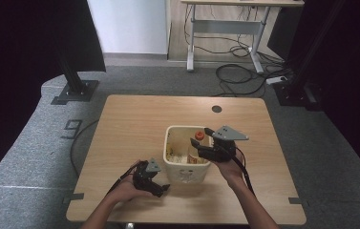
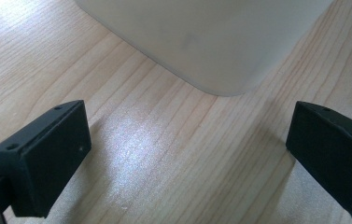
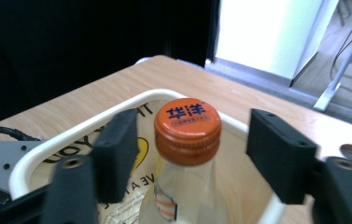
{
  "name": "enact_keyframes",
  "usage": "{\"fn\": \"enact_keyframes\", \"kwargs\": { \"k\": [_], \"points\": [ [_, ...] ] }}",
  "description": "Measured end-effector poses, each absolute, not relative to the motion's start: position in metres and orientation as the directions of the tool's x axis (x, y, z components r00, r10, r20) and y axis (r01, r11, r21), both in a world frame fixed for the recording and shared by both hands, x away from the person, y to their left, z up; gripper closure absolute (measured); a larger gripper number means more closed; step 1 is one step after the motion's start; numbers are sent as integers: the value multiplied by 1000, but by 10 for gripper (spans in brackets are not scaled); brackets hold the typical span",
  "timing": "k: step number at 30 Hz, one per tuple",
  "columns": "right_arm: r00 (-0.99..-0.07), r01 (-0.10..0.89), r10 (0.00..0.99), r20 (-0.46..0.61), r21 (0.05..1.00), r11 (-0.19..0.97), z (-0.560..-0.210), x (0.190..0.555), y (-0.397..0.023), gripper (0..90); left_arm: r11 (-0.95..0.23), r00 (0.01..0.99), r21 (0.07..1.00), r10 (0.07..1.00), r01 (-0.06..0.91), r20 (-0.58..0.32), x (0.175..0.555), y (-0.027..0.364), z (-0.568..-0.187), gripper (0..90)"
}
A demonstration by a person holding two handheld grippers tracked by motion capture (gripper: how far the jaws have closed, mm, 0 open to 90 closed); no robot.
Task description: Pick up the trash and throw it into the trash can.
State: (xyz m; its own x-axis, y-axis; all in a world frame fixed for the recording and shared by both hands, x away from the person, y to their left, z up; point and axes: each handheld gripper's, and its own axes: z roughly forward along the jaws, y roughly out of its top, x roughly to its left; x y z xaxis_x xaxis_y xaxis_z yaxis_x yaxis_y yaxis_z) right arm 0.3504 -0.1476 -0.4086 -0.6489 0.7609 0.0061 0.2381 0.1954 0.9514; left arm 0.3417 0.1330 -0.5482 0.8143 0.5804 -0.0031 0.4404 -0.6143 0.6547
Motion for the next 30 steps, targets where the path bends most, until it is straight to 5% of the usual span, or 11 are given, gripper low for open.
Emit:
{"fn": "enact_keyframes", "kwargs": {
  "k": [30],
  "points": [
    [-553, 270, 830, 72, 958, 97, -437, 306, -260, 265, -612, 810, 654, 586, 444, -1, 341, 133, -548, 0]
  ]
}}
